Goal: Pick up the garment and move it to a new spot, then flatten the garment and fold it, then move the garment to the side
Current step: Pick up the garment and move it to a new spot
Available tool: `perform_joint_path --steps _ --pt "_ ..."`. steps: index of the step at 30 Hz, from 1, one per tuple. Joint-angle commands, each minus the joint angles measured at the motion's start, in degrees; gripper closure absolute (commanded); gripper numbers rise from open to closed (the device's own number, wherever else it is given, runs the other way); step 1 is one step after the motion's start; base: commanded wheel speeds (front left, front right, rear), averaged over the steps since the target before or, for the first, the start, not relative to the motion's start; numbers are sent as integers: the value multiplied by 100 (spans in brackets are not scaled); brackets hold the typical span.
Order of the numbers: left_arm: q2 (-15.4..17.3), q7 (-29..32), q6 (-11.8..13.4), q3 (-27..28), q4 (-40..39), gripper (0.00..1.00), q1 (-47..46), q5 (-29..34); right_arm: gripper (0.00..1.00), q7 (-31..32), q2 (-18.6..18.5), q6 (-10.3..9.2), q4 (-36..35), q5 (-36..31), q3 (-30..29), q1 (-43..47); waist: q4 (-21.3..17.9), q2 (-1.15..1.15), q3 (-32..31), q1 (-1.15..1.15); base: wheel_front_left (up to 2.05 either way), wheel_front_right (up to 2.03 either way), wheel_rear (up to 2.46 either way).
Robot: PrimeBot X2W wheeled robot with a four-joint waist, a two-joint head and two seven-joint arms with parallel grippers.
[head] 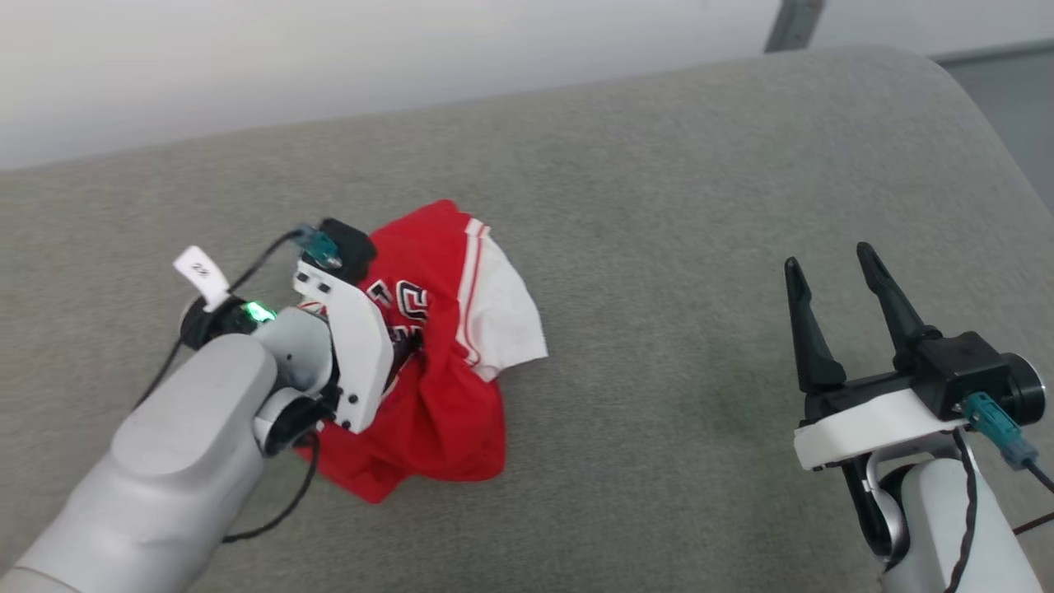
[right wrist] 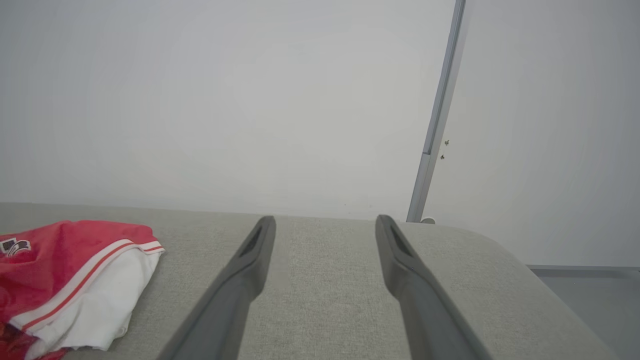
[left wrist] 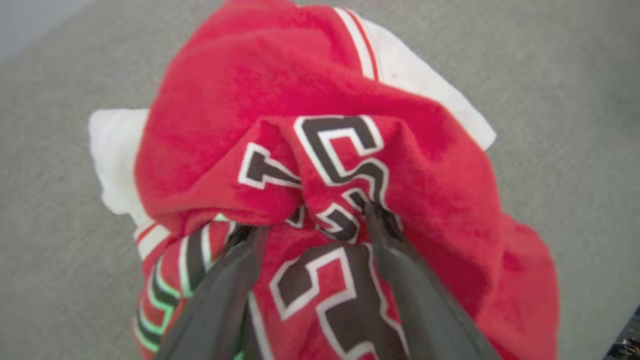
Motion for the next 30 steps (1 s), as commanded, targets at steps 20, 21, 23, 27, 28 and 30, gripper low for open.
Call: perform_joint_path --steps 20,21,23,27,28,30 --pt "605 -3732 640 1090 -812 0 1699 14 0 -28 -144 0 91 -116 -297 465 908 0 -690 0 0 0 0" --pt "633 -3836 668 1148 -839 0 1789 3 0 -28 -142 0 89 -119 -305 472 925 0 -706 0 0 0 0" --pt "679 -3995 742 1281 -917 0 1986 -57 0 -28 -133 0 79 -122 -323 497 954 0 -737 0 0 0 0" --pt "814 -4154 864 1615 -1106 0 2421 -75 0 -28 -127 0 80 -93 -355 574 997 0 -784 0 0 0 0" --pt "814 -4154 864 1615 -1106 0 2421 -75 0 -28 -127 0 80 -93 -355 574 997 0 -784 0 0 0 0" --pt "848 -4191 952 1970 -1336 0 2780 -76 0 -28 -122 0 65 -66 -384 617 1018 0 -815 0 0 0 0"
